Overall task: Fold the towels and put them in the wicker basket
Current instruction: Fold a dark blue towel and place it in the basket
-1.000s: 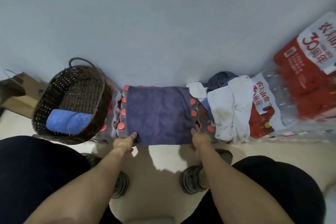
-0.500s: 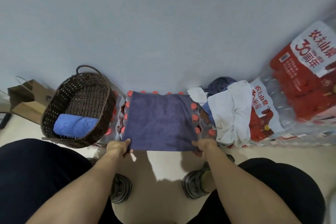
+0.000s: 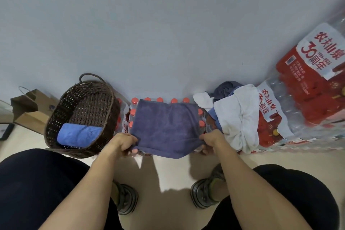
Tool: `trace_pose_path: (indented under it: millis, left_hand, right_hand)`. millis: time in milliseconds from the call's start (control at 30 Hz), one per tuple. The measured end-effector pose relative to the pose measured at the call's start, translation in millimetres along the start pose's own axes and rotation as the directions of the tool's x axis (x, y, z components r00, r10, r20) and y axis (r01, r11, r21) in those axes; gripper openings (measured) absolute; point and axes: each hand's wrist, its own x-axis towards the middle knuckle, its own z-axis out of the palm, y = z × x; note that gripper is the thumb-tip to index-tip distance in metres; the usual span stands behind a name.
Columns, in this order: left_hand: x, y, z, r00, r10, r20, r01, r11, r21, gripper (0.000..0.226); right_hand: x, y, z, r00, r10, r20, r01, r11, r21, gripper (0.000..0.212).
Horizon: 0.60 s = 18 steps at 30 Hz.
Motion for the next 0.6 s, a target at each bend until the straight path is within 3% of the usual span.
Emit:
trace_pose_path:
  millis: [67, 233, 333, 433, 533, 600]
  left_hand:
    - [-8, 8, -6, 0.999, 0.000, 0.042, 0.004, 0.996, -0.089, 0.005]
    - [-22, 48, -35, 0.957, 0.237, 0.168, -0.199, 0.956, -0.214, 0.024]
    - [-32, 77, -54, 0.927, 0.361, 0.103, -0.331, 0.915, -0.231, 0.025]
    - [-42, 107, -74, 0.884, 0.452, 0.122, -0.409, 0.871, -0.271, 0.043]
    - [-48, 130, -93, 0.820, 0.559, 0.120, -0.542, 0.827, -0.150, 0.055]
    - [-50, 140, -103, 0.766, 0.642, 0.030, -0.643, 0.765, 0.040, 0.045]
  right_hand:
    - [-9, -19, -11, 0.996, -0.088, 0.019, 0.089, 0.996, -0.027, 0.012]
    - [-44, -70, -50, 0.936, -0.252, 0.246, 0.221, 0.964, 0.148, 0.014]
    - [-58, -102, -79, 0.907, -0.376, 0.188, 0.333, 0.916, 0.223, 0.011]
    - [-70, -123, -100, 0.871, -0.456, 0.183, 0.398, 0.873, 0.280, 0.036]
    - [-75, -129, -109, 0.806, -0.575, 0.137, 0.530, 0.806, 0.264, 0.049]
    - [-77, -131, -111, 0.750, -0.662, 0.014, 0.648, 0.738, 0.190, 0.042]
